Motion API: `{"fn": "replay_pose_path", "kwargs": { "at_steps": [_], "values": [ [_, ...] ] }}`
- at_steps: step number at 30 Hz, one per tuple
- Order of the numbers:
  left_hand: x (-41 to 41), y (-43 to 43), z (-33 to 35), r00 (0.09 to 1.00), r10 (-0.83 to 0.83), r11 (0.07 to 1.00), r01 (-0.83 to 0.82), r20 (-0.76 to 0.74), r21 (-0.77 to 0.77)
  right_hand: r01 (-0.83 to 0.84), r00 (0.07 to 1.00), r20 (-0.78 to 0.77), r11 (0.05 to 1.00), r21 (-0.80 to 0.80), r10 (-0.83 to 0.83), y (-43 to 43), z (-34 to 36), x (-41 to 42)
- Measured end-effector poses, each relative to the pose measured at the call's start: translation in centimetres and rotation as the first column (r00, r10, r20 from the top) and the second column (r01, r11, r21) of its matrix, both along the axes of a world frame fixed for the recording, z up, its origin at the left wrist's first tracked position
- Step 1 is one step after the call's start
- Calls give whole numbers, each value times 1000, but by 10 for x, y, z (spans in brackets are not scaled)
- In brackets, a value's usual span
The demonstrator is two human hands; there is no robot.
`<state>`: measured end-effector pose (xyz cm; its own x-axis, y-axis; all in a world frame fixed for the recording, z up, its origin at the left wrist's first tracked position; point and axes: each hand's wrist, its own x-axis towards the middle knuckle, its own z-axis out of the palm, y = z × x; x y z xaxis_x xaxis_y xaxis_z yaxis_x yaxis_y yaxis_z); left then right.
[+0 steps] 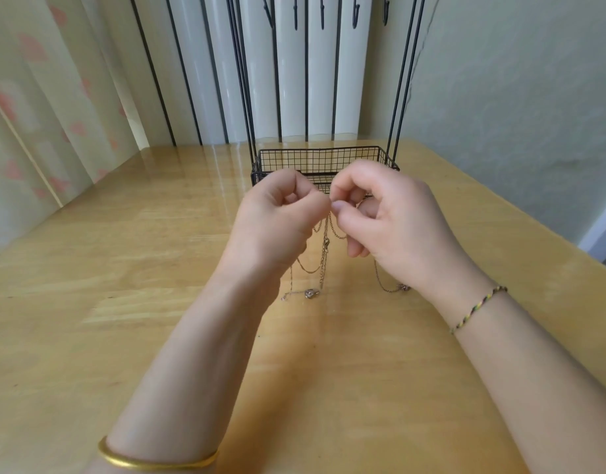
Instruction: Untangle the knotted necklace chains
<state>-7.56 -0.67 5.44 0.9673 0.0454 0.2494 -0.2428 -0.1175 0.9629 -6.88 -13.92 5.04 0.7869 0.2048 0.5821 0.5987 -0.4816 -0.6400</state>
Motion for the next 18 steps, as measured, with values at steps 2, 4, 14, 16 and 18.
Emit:
{"fn": "replay_pose_path", "kwargs": {
  "at_steps": [2,4,14,16,18],
  "values": [
    [1,1,0,998,-31,997,26,-63,-69,-17,999,-40,998,54,19,-1,1,0],
    [2,4,0,993,-62,990,48,-101,-132,-41,996,-75,992,122,51,-3,2,1],
    [0,9,3,972,-166,985,157,-165,-68,-82,985,-131,970,229,114,-9,5,2],
    [-1,9,4,976,-162,987,158,-145,-34,-84,985,-131,970,226,116,-9,6,1],
    [-1,7,3,985,-137,990,139,-106,12,-87,984,-131,971,223,118,-9,6,1]
  ]
}}
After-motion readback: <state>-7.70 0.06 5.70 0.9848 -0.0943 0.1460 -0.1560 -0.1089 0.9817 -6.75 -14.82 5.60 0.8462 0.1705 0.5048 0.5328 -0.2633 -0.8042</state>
